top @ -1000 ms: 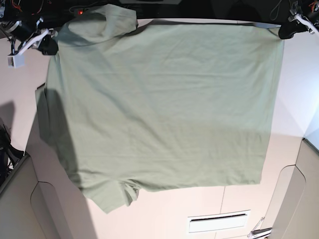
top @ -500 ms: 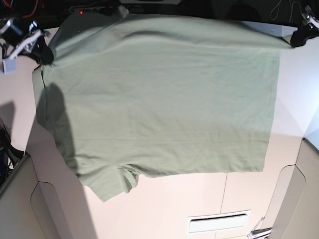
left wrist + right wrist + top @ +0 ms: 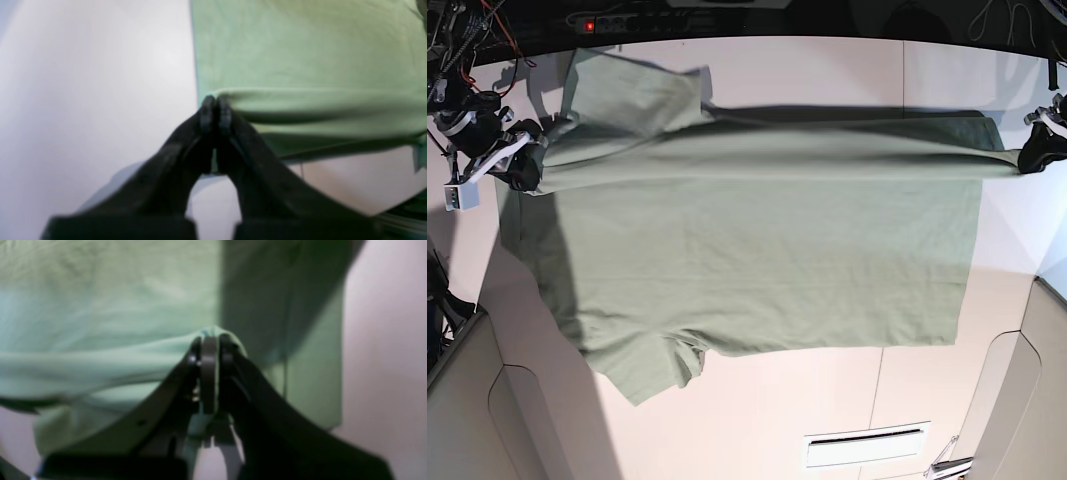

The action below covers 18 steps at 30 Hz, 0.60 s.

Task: Fold the T-shirt properly
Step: 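Lift the shoulder edge and fold it over toward the hem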

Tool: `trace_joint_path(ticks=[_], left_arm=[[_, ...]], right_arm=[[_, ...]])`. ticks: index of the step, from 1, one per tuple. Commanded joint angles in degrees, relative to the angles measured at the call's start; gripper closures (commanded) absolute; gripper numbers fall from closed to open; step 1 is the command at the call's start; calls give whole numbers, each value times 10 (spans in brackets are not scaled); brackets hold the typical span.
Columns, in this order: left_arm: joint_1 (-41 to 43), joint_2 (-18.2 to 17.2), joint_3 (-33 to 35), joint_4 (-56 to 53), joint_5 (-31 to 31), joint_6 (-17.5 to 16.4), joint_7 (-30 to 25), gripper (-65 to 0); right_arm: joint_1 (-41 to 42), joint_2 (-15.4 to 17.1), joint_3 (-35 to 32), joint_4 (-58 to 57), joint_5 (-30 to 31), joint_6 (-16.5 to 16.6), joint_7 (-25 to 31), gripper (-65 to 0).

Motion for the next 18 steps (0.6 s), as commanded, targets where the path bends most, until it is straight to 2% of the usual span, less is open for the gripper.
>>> trace_joint_path(ticks=[1,6,17,18], left_arm=[[-1,-13,-6,8,-4,-1,-11,0],[-1,-13,-4,7,-4,-2,-15,0],[-1,-13,3,7,18,-2,-40,0],[-1,-13,3,7,22,-2,-48,-69]], right_arm=[[12,13,3,0,7,1,16,0],[40,21,3,-23,7,2,16,0],[39,21,3,-23,3,2,16,0],[39,21,3,-23,2,6,16,-83]])
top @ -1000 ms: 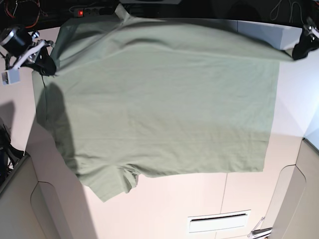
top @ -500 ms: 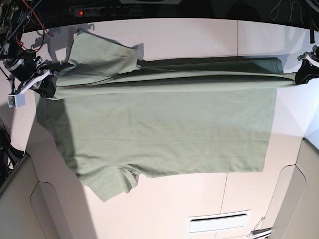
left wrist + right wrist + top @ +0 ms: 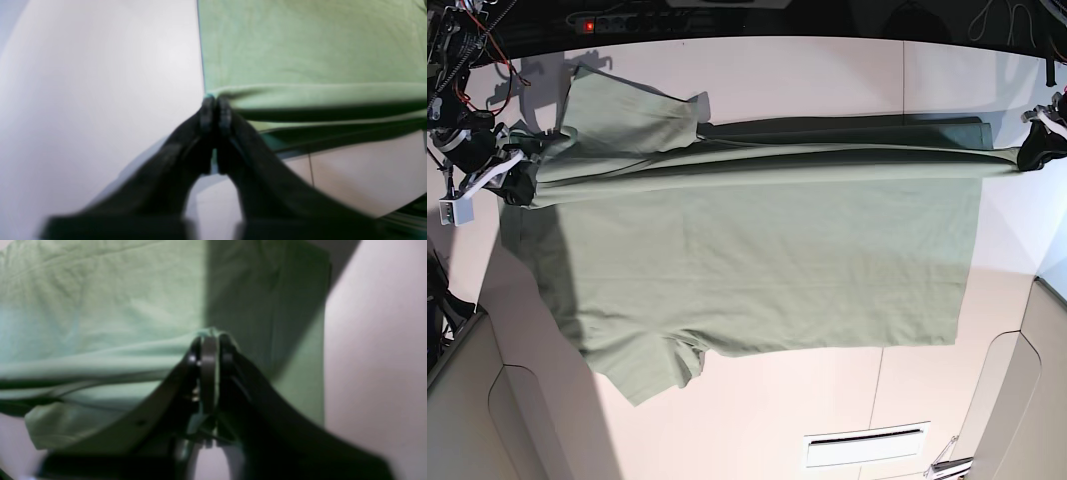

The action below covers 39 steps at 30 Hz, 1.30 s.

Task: Fold the T-shirt properly
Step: 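Lift the shoulder edge and fold it over toward the hem, then move the right gripper to the sleeve near it and grasp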

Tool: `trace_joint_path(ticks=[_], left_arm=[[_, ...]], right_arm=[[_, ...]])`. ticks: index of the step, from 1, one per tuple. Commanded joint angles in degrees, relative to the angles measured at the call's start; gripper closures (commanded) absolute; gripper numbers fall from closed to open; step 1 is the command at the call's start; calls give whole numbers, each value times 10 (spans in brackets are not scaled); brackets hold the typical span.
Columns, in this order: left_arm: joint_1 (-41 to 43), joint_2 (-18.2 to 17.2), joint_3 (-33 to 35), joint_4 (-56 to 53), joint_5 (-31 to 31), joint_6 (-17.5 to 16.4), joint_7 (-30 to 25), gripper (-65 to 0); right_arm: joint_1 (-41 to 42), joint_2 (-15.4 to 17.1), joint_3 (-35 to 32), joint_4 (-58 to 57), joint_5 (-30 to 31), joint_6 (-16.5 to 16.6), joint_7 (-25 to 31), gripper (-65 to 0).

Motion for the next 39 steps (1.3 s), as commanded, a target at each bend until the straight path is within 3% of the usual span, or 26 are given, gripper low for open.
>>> trace_joint_path(ticks=[1,3,4,9,12,16,24,26,29,39], left_arm=[[-2,-15,-5,7,-1,-1,-20,-149],[-2,-15,-5,7,6,-1,-29,-250],[-2,-16,-5,7,7,-1,-32,-261],[-10,-33,-16,7,9,16,-40,-261],[-11,-44,-49,7,8,16,-40,-261],[-11,-56,-95,7,-5,16,-33,-261],[-9,-73,-135,7,-7,16,-22,-261],[-9,-73,-135,7,-8,16,-22,-261],[-9,-73,-135,7,-12,15,-22,-261],[-9,-73,-135,7,-16,11,-20,-261]], right_arm=[[6,10,4,8,6,6,15,-186],[6,12,4,8,7,6,15,-306],[6,14,4,8,7,6,15,-312],[6,44,17,33,7,4,-8,-310],[4,55,55,76,13,4,-86,-300],[-20,57,109,118,81,9,-168,-202],[-163,35,118,120,136,31,-168,-198],[-186,21,118,113,152,32,-167,-245],[-198,9,113,89,183,32,-159,-319],[-191,8,6,-16,211,40,-157,-319]])
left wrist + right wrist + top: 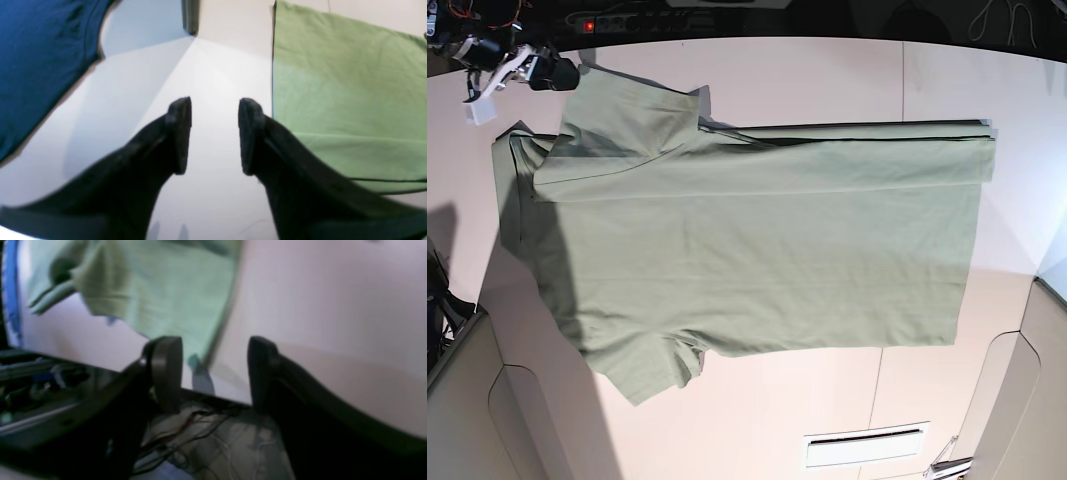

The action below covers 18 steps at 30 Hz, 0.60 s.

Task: Fold the T-shirt properly
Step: 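Move the right gripper to the sleeve near it and grasp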

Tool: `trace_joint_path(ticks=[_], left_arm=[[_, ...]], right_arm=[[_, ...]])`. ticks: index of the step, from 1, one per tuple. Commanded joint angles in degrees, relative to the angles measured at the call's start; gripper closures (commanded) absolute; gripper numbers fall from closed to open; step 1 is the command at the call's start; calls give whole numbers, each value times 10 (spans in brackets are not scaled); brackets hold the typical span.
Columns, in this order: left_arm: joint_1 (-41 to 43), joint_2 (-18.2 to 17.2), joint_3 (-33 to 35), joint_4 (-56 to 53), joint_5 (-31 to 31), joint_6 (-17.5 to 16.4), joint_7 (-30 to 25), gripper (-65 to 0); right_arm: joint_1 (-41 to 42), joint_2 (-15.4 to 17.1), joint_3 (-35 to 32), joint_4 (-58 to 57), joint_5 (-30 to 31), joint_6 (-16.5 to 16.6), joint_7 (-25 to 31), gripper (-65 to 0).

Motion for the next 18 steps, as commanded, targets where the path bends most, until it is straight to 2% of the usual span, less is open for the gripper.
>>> trace_joint_path(ticks=[1,10,13,17,18], left_arm=[[-1,-16,-5,8,-9,-3,-12,-261],[-1,-16,-5,8,-8,-3,-12,-261],[-1,-16,-5,8,-8,-3,-12,-261],[-1,-16,-5,8,-8,-3,-12,-261],[-1,-16,-5,8,-8,-3,-11,-261]], right_arm=[[-4,6,-9,2,-14,-3,-9,-318],[-4,6,-32,2,2,-2,-15,-302],[-1,6,-32,2,25,5,-25,-200],[11,6,-32,2,39,13,-30,-2],[14,6,-32,2,39,12,-31,0]])
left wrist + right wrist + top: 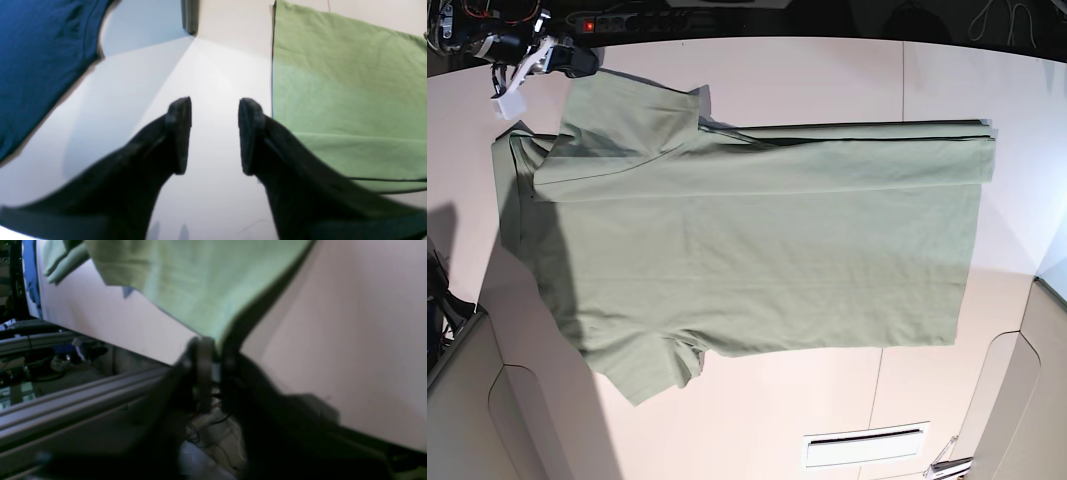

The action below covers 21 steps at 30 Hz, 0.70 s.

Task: Fold the T-shirt properly
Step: 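Move the right gripper to the sleeve near it and grasp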

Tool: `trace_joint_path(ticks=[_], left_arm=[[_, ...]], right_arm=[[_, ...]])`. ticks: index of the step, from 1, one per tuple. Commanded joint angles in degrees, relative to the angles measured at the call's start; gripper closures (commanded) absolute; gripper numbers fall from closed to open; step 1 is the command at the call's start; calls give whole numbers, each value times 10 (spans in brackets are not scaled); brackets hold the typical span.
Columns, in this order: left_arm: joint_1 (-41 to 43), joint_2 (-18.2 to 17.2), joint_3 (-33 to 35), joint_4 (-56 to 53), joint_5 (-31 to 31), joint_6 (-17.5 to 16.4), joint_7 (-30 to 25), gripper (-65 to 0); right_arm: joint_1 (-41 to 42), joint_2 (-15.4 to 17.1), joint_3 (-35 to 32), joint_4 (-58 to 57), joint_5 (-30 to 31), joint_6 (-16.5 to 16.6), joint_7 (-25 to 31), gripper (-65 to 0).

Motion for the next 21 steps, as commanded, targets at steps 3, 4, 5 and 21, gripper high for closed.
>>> trace_joint_path(ticks=[3,4,5,21], left_arm=[[-1,-16,-5,8,-8,-3,-10,-261],[-1,-16,-5,8,-8,-3,-10,-261],[-1,-16,-5,8,-8,-3,-10,-261],[-1,-16,-5,8,1,-3,-10,-261]], right_arm=[[12,6,4,7,22,4,0,0],[19,6,3,8,26,4,0,0],[27,6,3,8,30,4,0,0],[216,6,-79,9,12,19,45,0]])
